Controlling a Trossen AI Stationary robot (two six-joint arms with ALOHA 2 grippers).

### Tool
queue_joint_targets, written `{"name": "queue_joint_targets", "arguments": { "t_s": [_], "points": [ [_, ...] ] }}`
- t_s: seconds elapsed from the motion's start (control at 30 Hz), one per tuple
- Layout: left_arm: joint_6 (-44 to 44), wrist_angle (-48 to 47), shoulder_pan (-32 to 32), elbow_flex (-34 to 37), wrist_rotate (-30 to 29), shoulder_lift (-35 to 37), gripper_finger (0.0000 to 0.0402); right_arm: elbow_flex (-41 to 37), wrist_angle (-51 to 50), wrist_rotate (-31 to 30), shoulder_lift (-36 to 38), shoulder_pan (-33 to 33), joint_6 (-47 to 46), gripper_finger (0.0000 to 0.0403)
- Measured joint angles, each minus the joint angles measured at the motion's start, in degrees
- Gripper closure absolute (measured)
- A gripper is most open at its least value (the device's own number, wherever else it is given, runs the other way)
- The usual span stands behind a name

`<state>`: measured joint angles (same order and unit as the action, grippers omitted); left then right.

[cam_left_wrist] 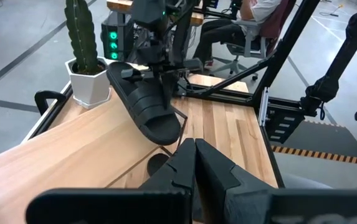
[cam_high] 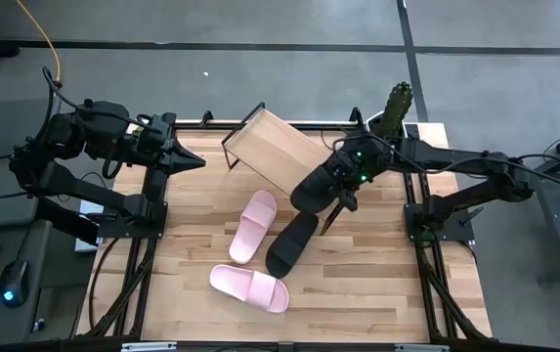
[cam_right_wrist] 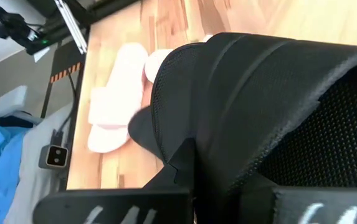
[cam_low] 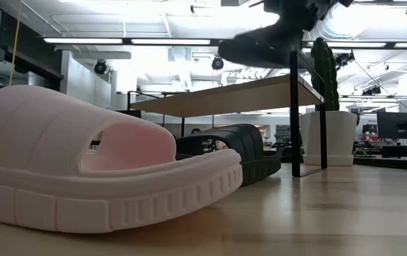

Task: Pick and place slides into the shelf
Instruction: Put the right black slipper on the shelf

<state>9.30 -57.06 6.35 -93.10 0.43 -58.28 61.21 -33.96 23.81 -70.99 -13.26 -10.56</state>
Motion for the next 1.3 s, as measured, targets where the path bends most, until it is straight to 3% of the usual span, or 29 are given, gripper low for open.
{"name": "queue_joint_targets", "arguments": {
  "t_s": [0.57, 1.3],
  "points": [
    [0.0, -0.2, 0.0, 0.0, 0.0, 0.0, 0.0401, -2.8, 1.3, -0.8, 0.2, 0.0, -4.1, 0.0402],
    [0.0, -0.2, 0.0, 0.0, 0.0, 0.0, 0.0401, -2.9, 0.5, -0.4, 0.2, 0.0, -2.5, 0.0402]
  ]
}}
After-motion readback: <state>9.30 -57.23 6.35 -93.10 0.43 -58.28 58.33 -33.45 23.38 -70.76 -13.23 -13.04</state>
